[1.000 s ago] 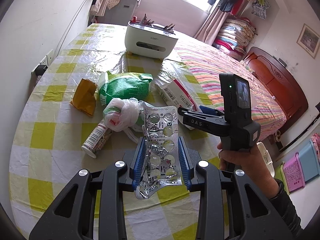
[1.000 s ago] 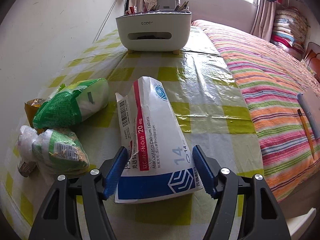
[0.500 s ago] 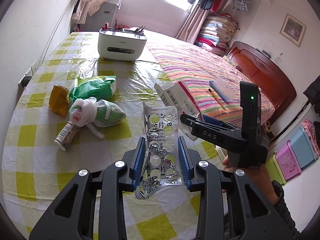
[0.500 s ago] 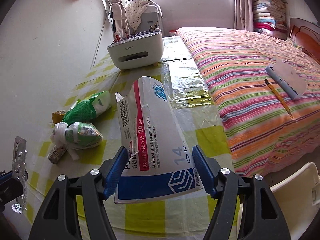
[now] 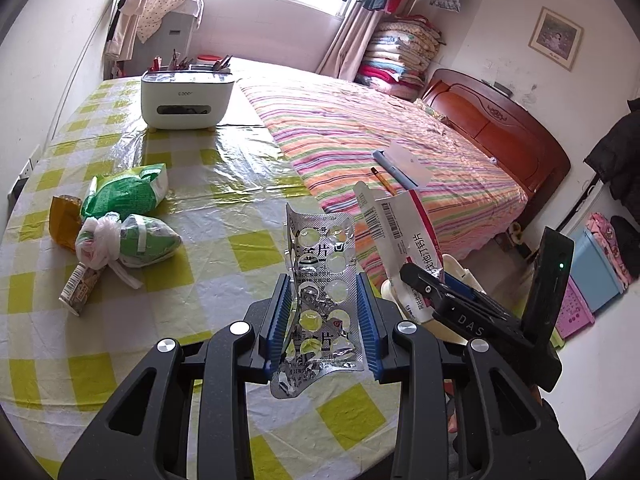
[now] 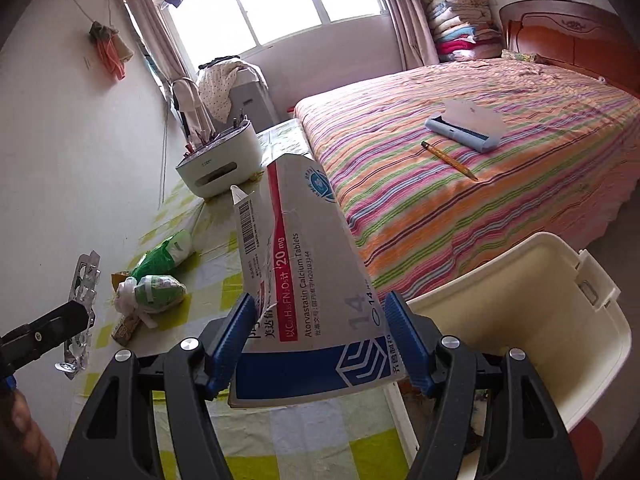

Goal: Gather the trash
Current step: 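Carry the medicine box into the basket with the right gripper while the left carries the blister pack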

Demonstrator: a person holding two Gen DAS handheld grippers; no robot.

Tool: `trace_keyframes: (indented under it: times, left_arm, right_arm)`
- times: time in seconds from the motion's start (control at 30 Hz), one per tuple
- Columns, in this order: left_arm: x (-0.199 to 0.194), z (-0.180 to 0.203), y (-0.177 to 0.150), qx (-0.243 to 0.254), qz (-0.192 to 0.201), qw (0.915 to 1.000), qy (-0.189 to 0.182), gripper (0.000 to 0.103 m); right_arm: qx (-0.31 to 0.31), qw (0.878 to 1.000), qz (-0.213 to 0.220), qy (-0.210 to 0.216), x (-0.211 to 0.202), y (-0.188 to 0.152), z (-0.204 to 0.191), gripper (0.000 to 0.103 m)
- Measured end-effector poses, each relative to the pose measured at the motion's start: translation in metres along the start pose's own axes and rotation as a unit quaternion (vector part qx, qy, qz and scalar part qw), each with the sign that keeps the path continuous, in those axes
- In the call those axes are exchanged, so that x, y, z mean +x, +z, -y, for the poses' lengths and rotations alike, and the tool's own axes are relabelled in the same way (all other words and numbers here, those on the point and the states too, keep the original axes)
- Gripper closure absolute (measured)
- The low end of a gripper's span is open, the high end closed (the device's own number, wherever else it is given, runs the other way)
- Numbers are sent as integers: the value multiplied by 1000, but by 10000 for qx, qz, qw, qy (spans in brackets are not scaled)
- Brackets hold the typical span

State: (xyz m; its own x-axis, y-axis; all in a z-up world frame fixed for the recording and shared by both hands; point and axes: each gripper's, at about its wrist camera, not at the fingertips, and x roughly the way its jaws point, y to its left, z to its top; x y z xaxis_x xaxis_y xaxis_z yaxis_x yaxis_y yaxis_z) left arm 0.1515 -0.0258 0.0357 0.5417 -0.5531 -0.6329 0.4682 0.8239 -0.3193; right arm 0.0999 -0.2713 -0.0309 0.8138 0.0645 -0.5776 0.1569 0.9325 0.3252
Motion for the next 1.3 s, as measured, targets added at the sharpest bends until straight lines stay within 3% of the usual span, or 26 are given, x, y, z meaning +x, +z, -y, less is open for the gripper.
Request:
trace_keyframes:
  times: [0.43,0.8,1.0,1.23,1.3]
  left_arm:
    - [25,55,0,395,-145,9986,-322,71]
    - [45,85,0,572,-265,9965,-544,71]
    - [55,100,-2,669,-347,9953,-606,71]
    - [69,110,-4,684,-481,9936,-758,71]
    - [74,114,-5,656,-532,9926,-867,71]
  right_arm:
    - [882,9901,692,-847,-48,-12,52,37]
    - [1092,9834,866,-1162,-63,-14,76,35]
    - [1309,9801,978,-1124,-69,-15,85,34]
    - [1923,9588,1812,-1041,-100,-21,105,33]
    - [2124,9500,2057,-1002,-109,-24,111,28]
